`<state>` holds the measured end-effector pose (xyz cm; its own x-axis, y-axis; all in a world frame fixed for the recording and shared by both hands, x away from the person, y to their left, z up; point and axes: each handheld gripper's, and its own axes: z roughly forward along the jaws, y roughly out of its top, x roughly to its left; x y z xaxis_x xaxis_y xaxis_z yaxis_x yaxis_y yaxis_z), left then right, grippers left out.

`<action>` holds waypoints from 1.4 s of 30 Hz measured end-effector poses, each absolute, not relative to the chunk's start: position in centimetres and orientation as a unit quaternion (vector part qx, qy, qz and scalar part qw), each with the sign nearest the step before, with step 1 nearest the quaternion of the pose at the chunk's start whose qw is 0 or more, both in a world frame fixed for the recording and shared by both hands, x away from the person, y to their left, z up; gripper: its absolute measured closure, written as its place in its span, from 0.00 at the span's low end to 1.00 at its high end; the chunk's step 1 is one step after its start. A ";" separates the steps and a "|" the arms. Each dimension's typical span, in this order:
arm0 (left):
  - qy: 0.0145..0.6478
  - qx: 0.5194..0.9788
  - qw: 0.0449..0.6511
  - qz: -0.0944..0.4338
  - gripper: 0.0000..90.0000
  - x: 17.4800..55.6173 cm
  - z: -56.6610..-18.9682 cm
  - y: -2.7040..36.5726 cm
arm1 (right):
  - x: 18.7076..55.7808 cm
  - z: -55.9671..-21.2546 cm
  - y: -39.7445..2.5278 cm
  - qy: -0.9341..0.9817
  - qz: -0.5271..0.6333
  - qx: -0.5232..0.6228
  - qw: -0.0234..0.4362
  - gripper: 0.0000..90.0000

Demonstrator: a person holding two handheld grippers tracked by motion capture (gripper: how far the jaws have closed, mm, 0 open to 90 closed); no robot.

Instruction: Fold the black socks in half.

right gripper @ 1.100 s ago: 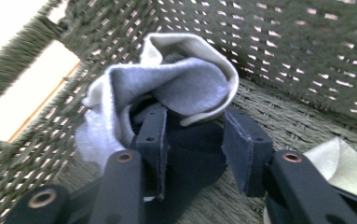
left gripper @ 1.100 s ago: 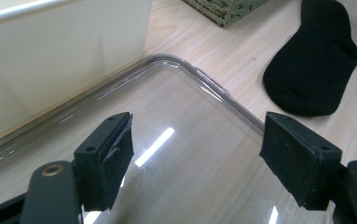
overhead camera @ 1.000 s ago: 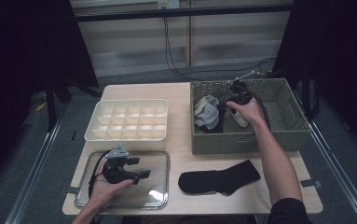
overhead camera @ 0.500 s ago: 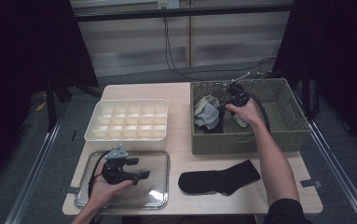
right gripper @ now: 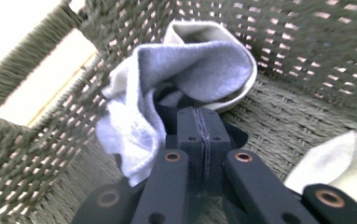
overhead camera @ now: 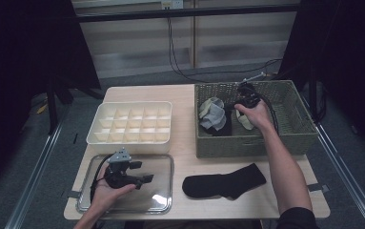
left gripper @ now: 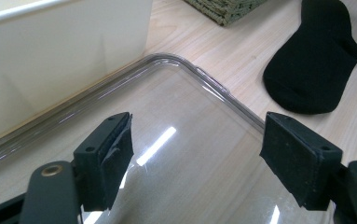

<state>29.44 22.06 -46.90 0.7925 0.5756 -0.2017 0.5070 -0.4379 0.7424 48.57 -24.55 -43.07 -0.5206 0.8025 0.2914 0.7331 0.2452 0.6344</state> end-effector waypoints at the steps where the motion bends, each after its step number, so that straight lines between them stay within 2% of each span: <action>1: 0.320 0.846 0.424 0.040 0.27 29.5 -46.9 22.1 | 48.5 -42.9 -24.7 0.786 0.376 0.488 0.051 0.99; 16: 0.322 0.844 0.426 0.051 0.26 29.2 -46.7 21.9 | 45.9 -39.4 -26.6 0.761 0.429 0.480 0.085 0.99; 42: 0.308 0.840 0.443 0.049 0.23 29.0 -46.4 21.7 | 42.5 -35.7 -27.5 0.719 0.514 0.458 0.099 0.99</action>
